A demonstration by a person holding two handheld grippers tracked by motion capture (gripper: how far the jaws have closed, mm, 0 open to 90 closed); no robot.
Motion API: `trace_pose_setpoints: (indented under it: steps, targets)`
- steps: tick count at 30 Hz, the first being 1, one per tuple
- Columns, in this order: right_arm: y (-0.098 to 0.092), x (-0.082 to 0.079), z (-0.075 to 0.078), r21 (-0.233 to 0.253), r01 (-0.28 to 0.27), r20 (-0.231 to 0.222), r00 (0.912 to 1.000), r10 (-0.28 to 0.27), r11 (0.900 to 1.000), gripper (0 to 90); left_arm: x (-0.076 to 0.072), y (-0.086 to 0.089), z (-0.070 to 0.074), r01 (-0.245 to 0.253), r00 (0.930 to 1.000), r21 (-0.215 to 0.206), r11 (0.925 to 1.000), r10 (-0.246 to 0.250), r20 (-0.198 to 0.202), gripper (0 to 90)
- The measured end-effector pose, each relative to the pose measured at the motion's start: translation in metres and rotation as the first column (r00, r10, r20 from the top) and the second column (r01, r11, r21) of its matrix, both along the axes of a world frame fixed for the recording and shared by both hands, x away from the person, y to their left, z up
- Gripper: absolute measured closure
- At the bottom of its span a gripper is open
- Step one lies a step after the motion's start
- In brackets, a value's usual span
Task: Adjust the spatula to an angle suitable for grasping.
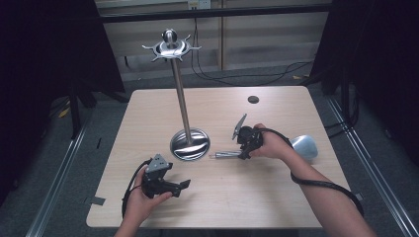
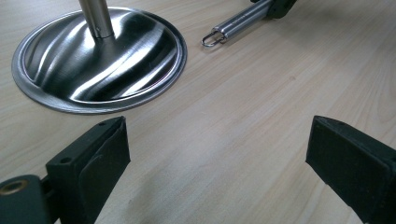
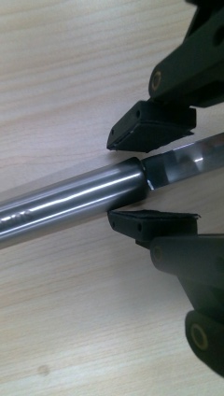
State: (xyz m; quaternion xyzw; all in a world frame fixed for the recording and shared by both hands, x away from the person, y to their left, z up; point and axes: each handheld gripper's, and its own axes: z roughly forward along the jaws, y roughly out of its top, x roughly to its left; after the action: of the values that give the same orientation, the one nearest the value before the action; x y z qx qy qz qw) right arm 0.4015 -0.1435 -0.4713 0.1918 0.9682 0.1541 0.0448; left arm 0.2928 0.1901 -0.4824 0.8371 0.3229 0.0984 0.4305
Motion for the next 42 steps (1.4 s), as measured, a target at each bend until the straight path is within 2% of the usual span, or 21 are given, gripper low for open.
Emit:
trace_pose_setpoints:
  steps: [2,3,4,7,9,10,13,15,17,22,25,26,34,35,37,39,40,41,42]
  targets:
    - [0.0,0.0,-0.001,-0.007,-0.002,-0.007,1.0,0.002,1.0,60.9,0.0,0.0,0.0,0.0,1.0,0.005,1.0,0.0,0.0,5.9]
    - [0.0,-0.001,-0.002,-0.003,0.019,-0.023,0.9996,-0.019,1.0,62.7,0.0,0.0,0.0,-0.001,1.0,0.005,1.0,0.001,0.0,5.9]
    - [-0.001,0.001,-0.002,0.004,0.006,-0.025,0.9997,-0.006,1.0,62.9,0.0,0.0,0.0,0.001,1.0,0.001,1.0,-0.001,0.001,6.0]
    - [-0.002,0.001,-0.002,0.014,0.024,-0.051,0.9984,-0.023,1.0,63.3,0.0,0.0,0.0,0.001,1.0,0.002,1.0,-0.001,0.001,6.0]
    - [-0.001,-0.001,-0.001,-0.001,0.017,-0.054,0.9984,-0.017,1.0,64.2,0.0,0.0,0.0,-0.004,1.0,-0.004,1.0,0.004,-0.001,6.0]
    - [0.0,-0.001,-0.001,-0.006,-0.01,-0.04,0.9992,0.01,1.0,64.9,0.0,0.0,0.0,-0.004,1.0,-0.005,1.0,0.004,-0.002,6.0]
    - [0.003,-0.004,0.0,-0.027,-0.041,-0.049,0.998,0.04,0.999,66.9,0.0,0.0,0.0,-0.002,1.0,-0.003,1.0,0.002,-0.001,6.0]
    - [0.004,-0.006,0.0,-0.032,-0.022,-0.06,0.998,0.02,0.999,67.3,0.0,-0.001,0.0,-0.004,1.0,-0.01,0.9999,0.004,0.0,6.0]
    - [0.004,-0.006,0.0,-0.032,-0.037,-0.054,0.9979,0.036,0.999,67.4,0.0,-0.001,0.0,-0.007,1.0,-0.01,0.9999,0.007,-0.002,6.0]
    - [0.005,-0.01,0.001,-0.059,-0.041,-0.092,0.9951,0.035,0.997,67.4,0.0,0.0,0.0,-0.003,1.0,-0.002,1.0,0.003,0.0,6.1]
    - [0.005,-0.01,0.001,-0.065,-0.057,-0.084,0.9951,0.052,0.996,67.4,0.0,0.0,0.0,-0.006,1.0,-0.002,1.0,0.006,0.002,6.2]
    - [0.005,-0.011,0.001,-0.061,-0.057,-0.079,0.9955,0.052,0.996,67.0,0.0,0.0,-0.001,-0.006,1.0,-0.012,0.9999,0.006,0.003,6.2]
    - [0.003,-0.014,0.001,-0.048,-0.056,-0.088,0.9948,0.051,0.997,68.6,0.0,0.001,0.0,-0.004,1.0,-0.007,1.0,0.004,0.005,6.2]
    - [0.002,-0.014,0.001,-0.04,-0.065,-0.08,0.9949,0.061,0.997,68.9,0.0,0.001,0.001,-0.007,0.9999,-0.003,1.0,0.007,0.008,6.2]
    - [0.001,-0.015,0.001,-0.037,-0.06,-0.084,0.9949,0.057,0.998,69.2,0.0,0.001,0.001,-0.008,0.9999,-0.004,1.0,0.008,0.01,6.2]
    - [0.0,-0.017,0.001,-0.029,-0.048,-0.066,0.9967,0.046,0.998,70.1,0.001,0.001,0.001,-0.008,1.0,-0.011,0.9999,0.008,0.004,6.2]
    - [-0.003,-0.018,0.002,-0.007,-0.035,-0.053,0.998,0.034,0.999,70.3,0.001,0.001,0.001,-0.007,1.0,-0.01,0.9999,0.007,0.005,6.2]
    - [-0.003,-0.018,0.002,-0.007,-0.035,-0.053,0.998,0.034,0.999,70.3,0.001,0.001,0.001,-0.008,1.0,-0.016,0.9998,0.008,0.002,6.2]
    - [-0.005,-0.02,0.004,0.022,-0.011,-0.06,0.9981,0.012,1.0,70.4,0.001,0.0,0.001,-0.009,0.9999,-0.02,0.9998,0.01,0.004,6.2]
